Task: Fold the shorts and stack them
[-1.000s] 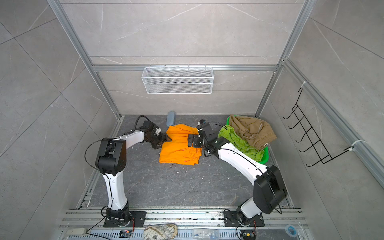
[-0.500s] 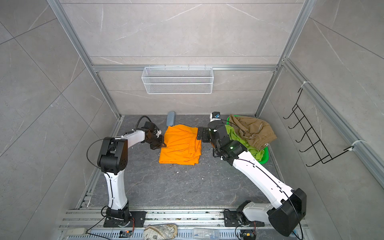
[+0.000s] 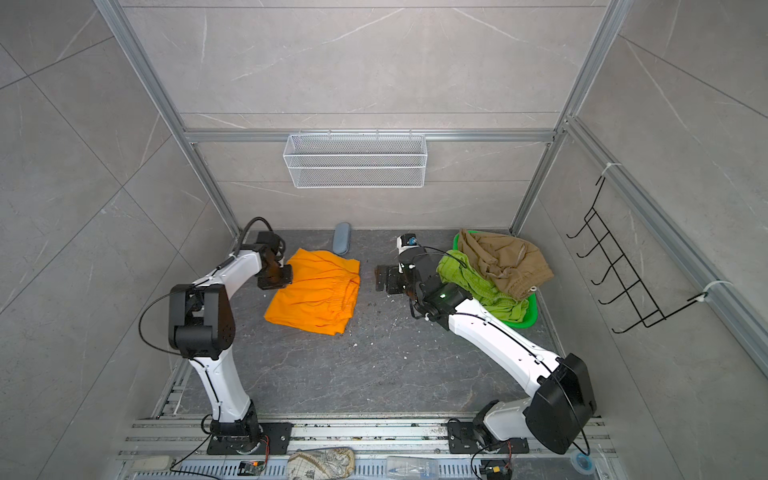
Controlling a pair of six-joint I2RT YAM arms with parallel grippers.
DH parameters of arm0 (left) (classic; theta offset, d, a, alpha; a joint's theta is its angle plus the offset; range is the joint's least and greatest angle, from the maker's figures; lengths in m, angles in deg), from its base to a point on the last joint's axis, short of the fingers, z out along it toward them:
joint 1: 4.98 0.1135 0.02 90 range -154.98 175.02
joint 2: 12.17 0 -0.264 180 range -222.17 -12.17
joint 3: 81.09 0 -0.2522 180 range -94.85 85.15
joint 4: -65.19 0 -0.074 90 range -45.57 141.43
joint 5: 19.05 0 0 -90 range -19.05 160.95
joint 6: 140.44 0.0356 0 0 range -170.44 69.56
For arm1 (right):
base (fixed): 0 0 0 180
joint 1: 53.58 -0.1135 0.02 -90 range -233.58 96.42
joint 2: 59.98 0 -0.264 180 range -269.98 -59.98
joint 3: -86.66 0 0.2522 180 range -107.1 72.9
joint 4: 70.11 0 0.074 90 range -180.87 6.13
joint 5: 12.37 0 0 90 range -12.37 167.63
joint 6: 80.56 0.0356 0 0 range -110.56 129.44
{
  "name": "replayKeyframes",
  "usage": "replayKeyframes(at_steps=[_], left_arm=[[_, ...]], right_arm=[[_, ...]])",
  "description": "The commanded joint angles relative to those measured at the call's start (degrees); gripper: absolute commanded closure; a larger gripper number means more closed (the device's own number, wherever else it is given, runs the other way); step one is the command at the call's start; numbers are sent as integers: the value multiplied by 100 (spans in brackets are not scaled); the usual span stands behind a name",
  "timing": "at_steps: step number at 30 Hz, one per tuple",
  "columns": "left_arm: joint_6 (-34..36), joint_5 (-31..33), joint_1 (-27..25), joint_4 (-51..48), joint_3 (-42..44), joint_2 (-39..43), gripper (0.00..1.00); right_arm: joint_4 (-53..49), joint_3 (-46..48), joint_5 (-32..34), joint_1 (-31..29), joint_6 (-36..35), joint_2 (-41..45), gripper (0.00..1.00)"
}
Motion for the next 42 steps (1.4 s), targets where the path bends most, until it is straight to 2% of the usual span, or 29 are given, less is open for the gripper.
replayKeyframes(at_steps=[1,7,13,19,25,31,34,36,38,42], left_arm=[[468,575,536,179,-176,115,100],[719,701,1140,460,-776,-489,100],[1085,1039,1297,469,-1521,-1199,100],[1080,1398,1461,-3,-2313,-1778,100],[921,1404,1650,-86,-2464,-1920,100],[789,1042,1675,-143,-2624,-1826,99],[647,950,1671,-170,-2630,-1597,59],[525,838,1674,-180,-2599,-1397,42],[414,695,1669,-192,-2586,-1198,1],[249,316,1526,-130,-2445,-727,0]], right_arm=[[192,-172,138,-261,-257,-188,1],[122,-478,283,-632,-535,-500,1],[68,-681,759,-1010,-953,-791,1],[-172,-860,1045,-1109,-1257,-907,1],[-154,-757,1321,-1108,-1319,-809,1],[-606,-978,1666,-1103,-1160,-758,1],[-819,-1080,1816,-1101,-1107,-663,1],[-936,-1102,1878,-1098,-1103,-573,1],[-1062,-1123,2023,-1068,-1064,-480,1],[-1383,-1102,2165,-841,-887,-207,1]])
